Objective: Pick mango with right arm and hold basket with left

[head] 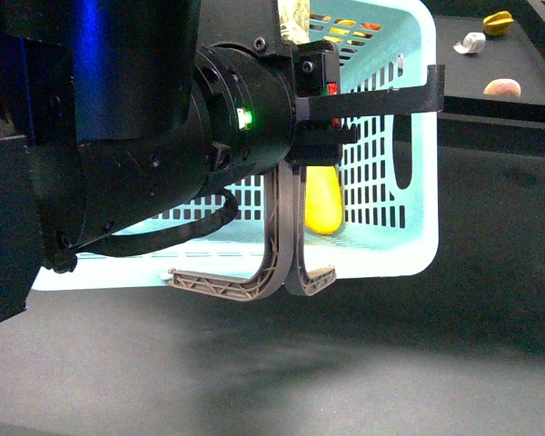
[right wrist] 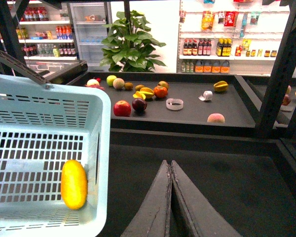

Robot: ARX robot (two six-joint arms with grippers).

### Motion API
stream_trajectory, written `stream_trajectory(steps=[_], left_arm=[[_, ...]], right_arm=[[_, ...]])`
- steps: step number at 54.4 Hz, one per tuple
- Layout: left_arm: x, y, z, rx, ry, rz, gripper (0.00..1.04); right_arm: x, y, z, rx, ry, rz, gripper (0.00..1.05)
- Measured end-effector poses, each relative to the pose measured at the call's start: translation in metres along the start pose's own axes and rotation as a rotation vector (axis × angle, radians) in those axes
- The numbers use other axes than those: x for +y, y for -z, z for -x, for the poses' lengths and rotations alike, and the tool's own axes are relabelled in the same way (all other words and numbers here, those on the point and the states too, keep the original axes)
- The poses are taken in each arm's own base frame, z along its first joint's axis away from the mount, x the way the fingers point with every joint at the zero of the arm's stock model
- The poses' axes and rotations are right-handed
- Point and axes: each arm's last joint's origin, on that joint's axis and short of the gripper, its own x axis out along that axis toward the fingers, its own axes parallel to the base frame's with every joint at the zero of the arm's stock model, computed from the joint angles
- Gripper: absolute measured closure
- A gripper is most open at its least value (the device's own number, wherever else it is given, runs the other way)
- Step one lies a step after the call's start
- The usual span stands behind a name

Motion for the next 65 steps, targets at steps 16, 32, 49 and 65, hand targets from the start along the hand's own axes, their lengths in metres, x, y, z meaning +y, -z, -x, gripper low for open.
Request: stream_trajectory(steps=[16, 32, 49, 65], left_arm=[[0.000, 0.000, 0.000, 0.000, 0.000, 0.000, 1.00], [0.000, 0.000, 0.000, 0.000, 0.000, -0.003, 1.00], [0.000, 0.000, 0.000, 0.000, 0.000, 0.000, 1.00], [0.000, 0.000, 0.000, 0.000, 0.000, 0.001, 1.00]], right_arm=[[0.000, 0.001, 0.006, 0.005, 0.000, 0.000, 1.03], [0.000, 0.003, 0.014, 0.006, -0.003, 0.000, 1.03], [0.000, 0.003, 0.014, 0.006, -0.003, 0.003, 1.01], [0.000, 0.003, 0.014, 0.006, -0.003, 0.003, 0.47]])
